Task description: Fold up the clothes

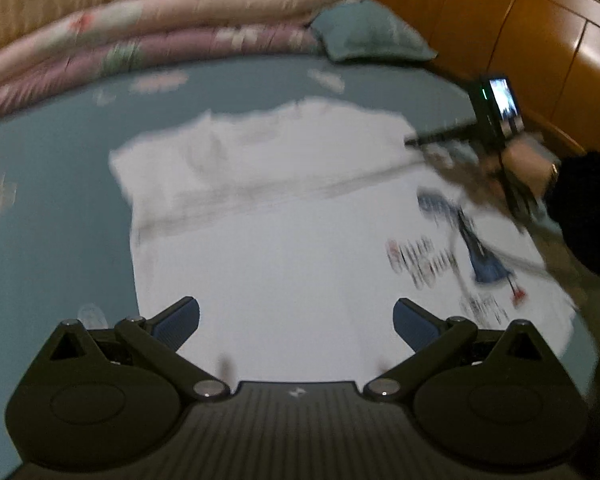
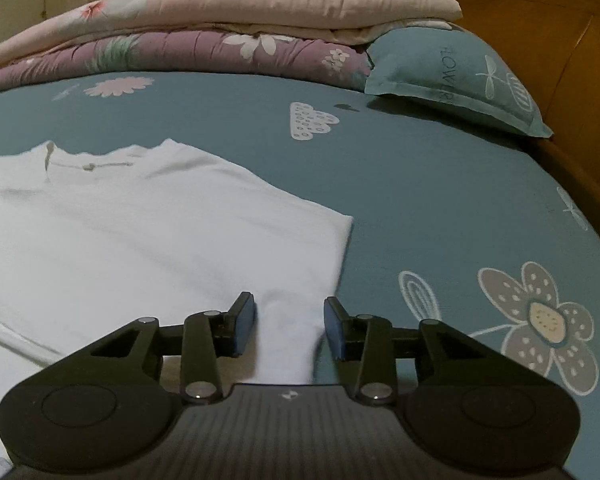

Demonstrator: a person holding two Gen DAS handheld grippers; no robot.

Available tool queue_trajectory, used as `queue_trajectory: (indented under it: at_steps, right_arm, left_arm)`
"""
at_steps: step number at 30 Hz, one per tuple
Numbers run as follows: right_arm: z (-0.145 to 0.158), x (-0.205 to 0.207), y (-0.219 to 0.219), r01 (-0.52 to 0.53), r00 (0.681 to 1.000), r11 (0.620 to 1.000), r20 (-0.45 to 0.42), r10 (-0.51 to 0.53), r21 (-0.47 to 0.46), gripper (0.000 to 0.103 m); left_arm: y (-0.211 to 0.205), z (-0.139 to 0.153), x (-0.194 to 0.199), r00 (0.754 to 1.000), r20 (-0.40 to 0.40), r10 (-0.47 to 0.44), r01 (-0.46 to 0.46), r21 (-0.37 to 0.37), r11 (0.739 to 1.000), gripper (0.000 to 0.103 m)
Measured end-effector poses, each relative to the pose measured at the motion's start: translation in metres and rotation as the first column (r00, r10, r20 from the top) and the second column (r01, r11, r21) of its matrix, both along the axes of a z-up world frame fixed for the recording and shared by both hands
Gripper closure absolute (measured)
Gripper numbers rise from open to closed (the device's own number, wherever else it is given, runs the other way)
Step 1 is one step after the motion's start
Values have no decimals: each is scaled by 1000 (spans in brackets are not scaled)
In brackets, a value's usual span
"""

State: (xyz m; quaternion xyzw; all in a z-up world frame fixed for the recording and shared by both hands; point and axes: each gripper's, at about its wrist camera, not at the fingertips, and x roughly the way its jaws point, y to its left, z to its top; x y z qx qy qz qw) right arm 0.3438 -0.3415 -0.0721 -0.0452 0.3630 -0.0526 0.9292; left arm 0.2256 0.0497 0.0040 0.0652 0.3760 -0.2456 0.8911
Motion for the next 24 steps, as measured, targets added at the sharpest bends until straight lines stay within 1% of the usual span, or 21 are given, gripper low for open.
queue_trajectory:
  at_steps: [2, 5, 8, 11, 12, 13, 14, 16, 18, 19, 20, 22, 24]
  right_arm:
    - [0, 1, 0, 7, 1000, 1000, -1, -7, 1, 58]
    - [1, -1, 1, 5, 1000, 1000, -1, -5, -8, 58]
    - [2, 0, 1, -3, 1000, 1000, -5, 3, -11, 58]
    - [2, 0, -3, -10, 1000, 1000, -7, 10, 3, 56]
    - [2, 0, -4, -12, 1000, 1000, -6, 12, 4, 53]
    - [2, 0, -5, -14, 1000, 1000, -4, 14, 4, 52]
    - [1, -1, -6, -15, 1000, 1000, -3, 15, 8, 51]
    - [1, -1, -7, -13, 1000, 1000, 2, 13, 18, 51]
    - [0, -2, -6, -14, 1000, 1000, 11, 14, 13, 51]
    - [0, -3, -5, -15, 1000, 1000, 15, 15, 10, 51]
    - [0, -3, -6, -11, 1000, 1000, 17, 11, 14, 51]
    - [-1, -3, -7, -4, 1000, 1000, 19, 4, 28, 51]
    - [0, -3, -7, -3, 1000, 1000, 16, 2, 30, 51]
  left_arm:
    - [-9, 1, 37, 999, 37, -22, 22, 13, 1000, 1]
    - [-22, -10, 98, 998, 50, -28, 29, -9, 1000, 1]
    - [-24, -28, 157, 1000, -19, -14, 11, -123, 992, 1]
    - [-16, -55, 194, 992, -126, 23, -52, -235, 970, 1]
    - [-9, -66, 202, 984, -168, 66, -108, -252, 962, 1]
    - [-1, -73, 205, 976, -193, 104, -154, -267, 951, 2]
    - [5, -73, 202, 976, -186, 114, -166, -295, 941, 1]
    - [11, -67, 194, 968, -197, 156, -208, -282, 937, 1]
    - [9, -56, 188, 971, -163, 174, -210, -235, 949, 1]
    - [7, -50, 186, 974, -143, 176, -205, -219, 954, 1]
    - [5, -46, 189, 977, -139, 158, -187, -228, 955, 1]
    - [-2, -43, 199, 980, -160, 115, -157, -282, 946, 1]
    - [-12, -48, 211, 978, -199, 60, -127, -349, 929, 1]
